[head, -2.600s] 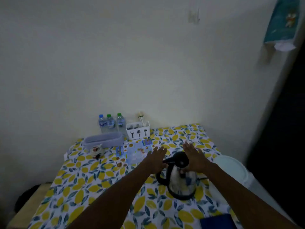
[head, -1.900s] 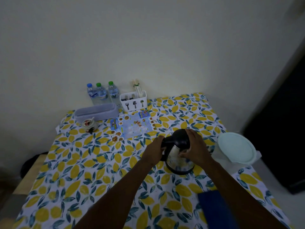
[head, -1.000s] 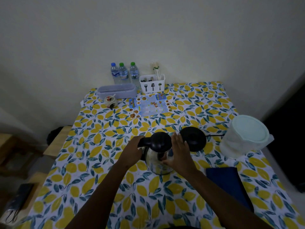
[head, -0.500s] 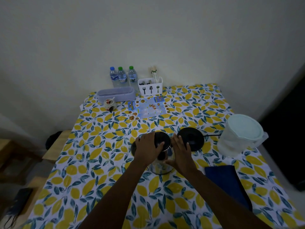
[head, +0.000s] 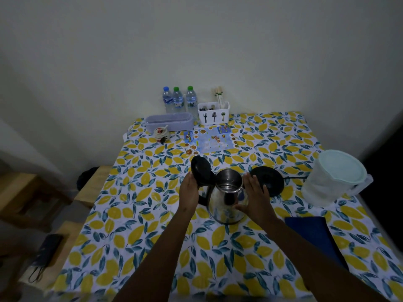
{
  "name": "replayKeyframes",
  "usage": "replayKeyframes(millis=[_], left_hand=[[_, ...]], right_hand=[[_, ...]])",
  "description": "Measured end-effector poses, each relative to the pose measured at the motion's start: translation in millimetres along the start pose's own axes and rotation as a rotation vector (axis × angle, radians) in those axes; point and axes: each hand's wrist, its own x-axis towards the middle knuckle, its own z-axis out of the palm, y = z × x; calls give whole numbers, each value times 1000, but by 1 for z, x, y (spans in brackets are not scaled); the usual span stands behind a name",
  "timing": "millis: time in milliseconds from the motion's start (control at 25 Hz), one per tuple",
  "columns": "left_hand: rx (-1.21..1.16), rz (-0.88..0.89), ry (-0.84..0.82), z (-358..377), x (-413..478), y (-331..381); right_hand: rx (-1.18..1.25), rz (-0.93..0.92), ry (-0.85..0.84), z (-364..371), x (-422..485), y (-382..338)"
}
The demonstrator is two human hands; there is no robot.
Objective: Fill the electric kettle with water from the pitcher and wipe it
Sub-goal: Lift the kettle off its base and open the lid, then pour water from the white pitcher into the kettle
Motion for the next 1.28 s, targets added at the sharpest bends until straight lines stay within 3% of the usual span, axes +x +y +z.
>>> replayKeyframes(millis=[120, 280, 440, 680, 960, 1160, 1280], left_hand=[[95, 115, 126, -3, -14, 6], [537, 501, 228, -8, -16, 2], [696, 670, -18, 27, -25, 2], [806, 700, -495, 140, -29, 8], [866, 801, -725, 287, -24, 18], [932, 817, -804, 367, -10, 31], [1112, 750, -862, 403, 1, 36]], right_hand=[[57, 18, 36, 0, -5, -3], [166, 57, 114, -2, -24, 1], [165, 130, 200, -16, -51, 29], [201, 342, 346, -45, -86, 113], [264, 506, 554, -79, -107, 235], [415, 587, 531, -97, -77, 308], [589, 560, 477, -113, -47, 330]])
